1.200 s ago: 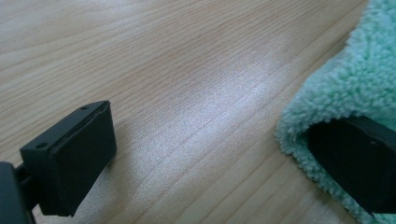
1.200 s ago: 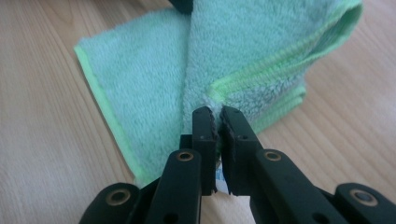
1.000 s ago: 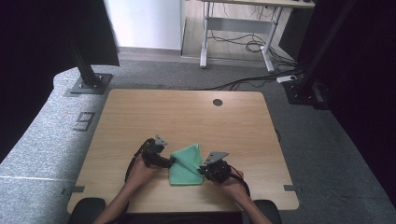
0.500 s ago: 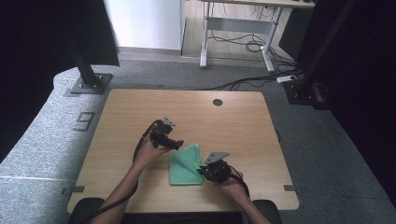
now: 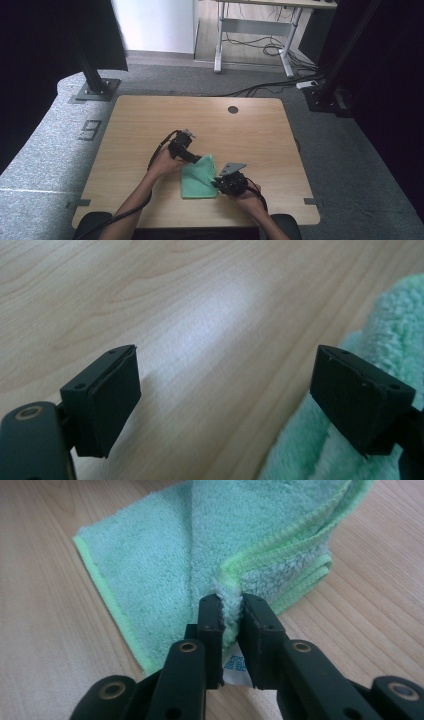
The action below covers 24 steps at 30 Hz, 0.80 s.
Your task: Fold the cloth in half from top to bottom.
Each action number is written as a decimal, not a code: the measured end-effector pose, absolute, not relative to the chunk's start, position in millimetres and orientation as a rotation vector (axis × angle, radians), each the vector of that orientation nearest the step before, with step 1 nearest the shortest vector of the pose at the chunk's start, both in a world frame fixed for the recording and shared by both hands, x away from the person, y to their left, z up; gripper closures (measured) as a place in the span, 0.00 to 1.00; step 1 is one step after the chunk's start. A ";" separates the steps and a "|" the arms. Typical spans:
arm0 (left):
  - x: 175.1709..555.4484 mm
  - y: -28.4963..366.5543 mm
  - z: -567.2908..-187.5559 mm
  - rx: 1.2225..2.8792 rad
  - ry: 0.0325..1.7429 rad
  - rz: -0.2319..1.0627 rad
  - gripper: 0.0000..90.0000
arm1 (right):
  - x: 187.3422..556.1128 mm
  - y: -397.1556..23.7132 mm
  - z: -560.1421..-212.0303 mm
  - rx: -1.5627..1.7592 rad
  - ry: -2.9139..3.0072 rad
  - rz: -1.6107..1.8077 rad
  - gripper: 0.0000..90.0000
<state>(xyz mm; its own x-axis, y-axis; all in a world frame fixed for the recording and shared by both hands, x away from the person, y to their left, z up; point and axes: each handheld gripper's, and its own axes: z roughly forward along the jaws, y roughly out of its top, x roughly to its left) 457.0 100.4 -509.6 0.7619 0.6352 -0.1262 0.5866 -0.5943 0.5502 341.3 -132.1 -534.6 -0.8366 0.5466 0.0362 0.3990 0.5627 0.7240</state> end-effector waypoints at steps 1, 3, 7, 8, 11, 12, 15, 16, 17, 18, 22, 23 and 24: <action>453.7 102.4 -507.8 2.374 0.905 0.107 0.15 | 341.3 -132.8 -534.3 0.804 2.606 1.140 0.83; 448.5 106.1 -505.3 2.375 0.888 0.109 0.15 | 340.9 -134.3 -532.7 0.809 2.606 1.145 0.80; 438.0 113.1 -504.7 2.375 0.881 0.118 0.15 | 337.0 -135.4 -530.1 0.804 2.602 1.158 0.77; 436.3 114.9 -505.0 2.376 0.879 0.117 0.15 | 335.8 -135.7 -529.5 0.799 2.604 1.160 0.77; 430.0 122.6 -507.4 2.371 0.880 0.111 0.15 | 331.8 -136.9 -527.8 0.784 2.607 1.172 0.73; 428.1 125.1 -508.5 2.369 0.881 0.112 0.15 | 331.1 -137.4 -527.4 0.782 2.606 1.177 0.72; 421.9 131.9 -511.9 2.371 0.883 0.116 0.15 | 328.8 -140.3 -525.0 0.793 2.593 1.190 0.66; 419.9 133.3 -513.0 2.373 0.885 0.122 0.15 | 328.5 -141.9 -523.8 0.792 2.593 1.196 0.65; 418.0 134.4 -513.9 2.380 0.882 0.132 0.15 | 327.9 -143.4 -522.5 0.794 2.588 1.200 0.63; 416.0 135.2 -514.9 2.388 0.878 0.141 0.15 | 327.1 -145.0 -520.9 0.797 2.583 1.205 0.62; 408.1 135.7 -519.9 2.417 0.873 0.192 0.15 | 324.4 -152.2 -515.6 0.787 2.586 1.207 0.56; 406.4 135.6 -521.1 2.425 0.874 0.206 0.15 | 323.4 -154.4 -514.9 0.784 2.586 1.201 0.56; 404.6 135.5 -522.0 2.427 0.873 0.220 0.15 | 322.7 -156.8 -514.5 0.787 2.584 1.197 0.55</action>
